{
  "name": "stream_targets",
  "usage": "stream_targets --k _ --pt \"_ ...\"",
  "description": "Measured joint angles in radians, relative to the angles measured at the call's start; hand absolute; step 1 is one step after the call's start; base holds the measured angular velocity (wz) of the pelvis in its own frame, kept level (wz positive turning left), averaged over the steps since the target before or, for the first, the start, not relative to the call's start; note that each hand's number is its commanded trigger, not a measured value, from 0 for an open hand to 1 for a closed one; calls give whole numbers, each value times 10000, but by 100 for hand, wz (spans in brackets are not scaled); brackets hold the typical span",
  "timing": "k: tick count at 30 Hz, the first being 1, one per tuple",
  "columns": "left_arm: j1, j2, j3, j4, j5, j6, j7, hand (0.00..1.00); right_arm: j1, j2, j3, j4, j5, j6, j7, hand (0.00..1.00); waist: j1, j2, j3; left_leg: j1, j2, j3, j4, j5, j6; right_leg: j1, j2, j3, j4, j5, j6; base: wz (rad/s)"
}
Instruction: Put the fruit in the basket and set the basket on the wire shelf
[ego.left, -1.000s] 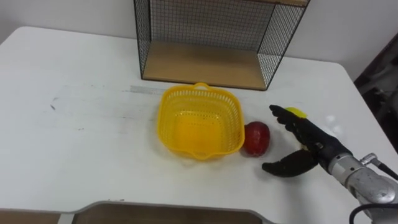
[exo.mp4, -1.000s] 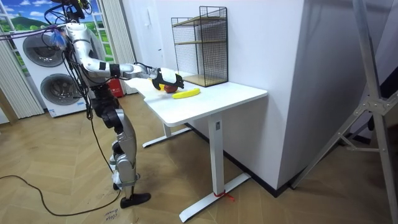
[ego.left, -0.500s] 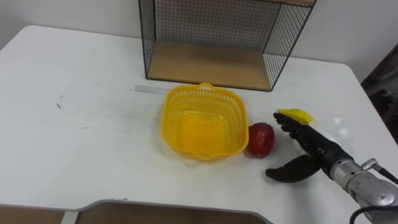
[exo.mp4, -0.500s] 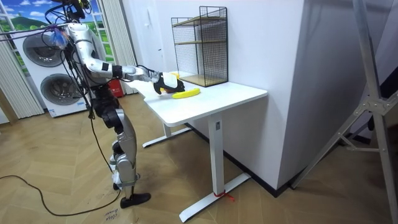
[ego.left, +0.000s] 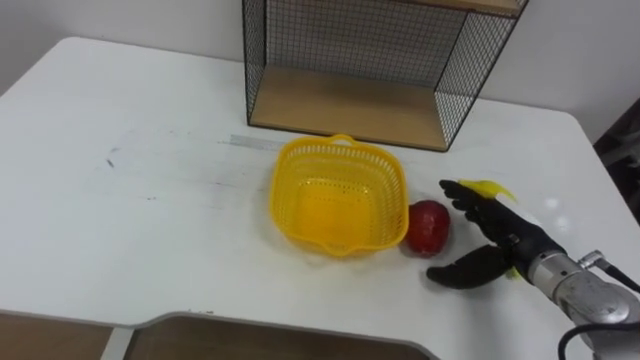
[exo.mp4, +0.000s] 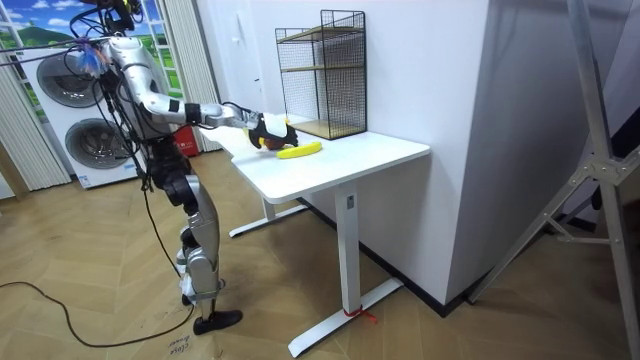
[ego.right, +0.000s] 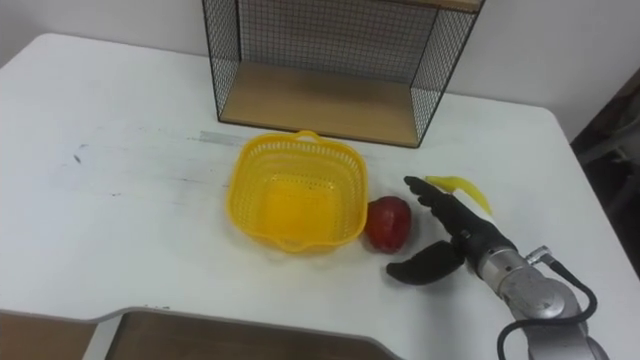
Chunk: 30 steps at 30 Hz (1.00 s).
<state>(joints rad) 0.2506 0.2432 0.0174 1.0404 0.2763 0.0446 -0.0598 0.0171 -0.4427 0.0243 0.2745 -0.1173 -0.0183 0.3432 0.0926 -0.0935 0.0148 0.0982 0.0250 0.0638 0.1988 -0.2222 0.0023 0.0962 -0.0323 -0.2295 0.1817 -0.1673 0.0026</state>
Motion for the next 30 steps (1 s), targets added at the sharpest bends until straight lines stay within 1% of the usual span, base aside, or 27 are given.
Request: stream_targets --k 5,6,11,12,13,14,19,23,25,30 --pt "-32 0 6 2 7 0 0 0 -160 33 53 237 -276 0 79 0 3 -5 -2 -38 -3 -81 -1 0 0 17 18 -5 -95 3 3 1" --pt "-53 0 6 -1 7 0 0 0 -160 37 53 276 -339 2 88 0 7 -43 -30 -47 -5 -98 -2 0 0 18 20 -10 -104 3 4 4" --pt "-72 0 13 -2 11 0 1 0 -206 39 53 271 -351 0 88 0 6 -43 -41 -45 -3 -113 -7 0 -1 25 25 -13 -110 3 4 0" --pt "-80 0 12 -2 11 0 1 0 -220 39 53 271 -369 0 89 0 6 -36 -36 -46 -3 -114 -9 0 -1 25 25 -13 -110 3 4 0" --pt "-100 0 12 5 13 -1 1 0 -259 41 53 273 -435 0 92 0 6 6 -11 -46 -3 -116 -13 0 -1 25 25 -13 -110 3 4 0" --pt "-123 0 13 7 13 -1 1 0 -302 41 53 273 -489 0 94 0 7 -6 -21 -47 -3 -120 -18 -1 -1 25 25 -16 -110 3 4 0" --pt "-157 -2 16 9 22 0 1 0 -384 61 53 271 -500 1 107 0 22 25 -14 -54 -3 -128 -19 -1 -1 25 25 -35 -111 3 4 0" --pt "-145 -30 129 12 23 35 0 0 -386 289 52 188 -712 69 207 0 27 37 -39 -64 0 -127 -15 -1 -1 21 26 -43 -105 4 4 0" --pt "-159 -55 171 20 27 169 -1 0 -402 459 50 121 -977 160 179 0 25 64 -57 -67 -1 -123 -14 -1 -2 24 21 -73 -99 6 2 0" --pt "-158 -113 173 22 29 239 -1 0 -405 556 50 121 -1183 237 173 0 23 87 -53 -64 2 -134 2 -1 -2 50 17 -117 -93 16 -6 0"
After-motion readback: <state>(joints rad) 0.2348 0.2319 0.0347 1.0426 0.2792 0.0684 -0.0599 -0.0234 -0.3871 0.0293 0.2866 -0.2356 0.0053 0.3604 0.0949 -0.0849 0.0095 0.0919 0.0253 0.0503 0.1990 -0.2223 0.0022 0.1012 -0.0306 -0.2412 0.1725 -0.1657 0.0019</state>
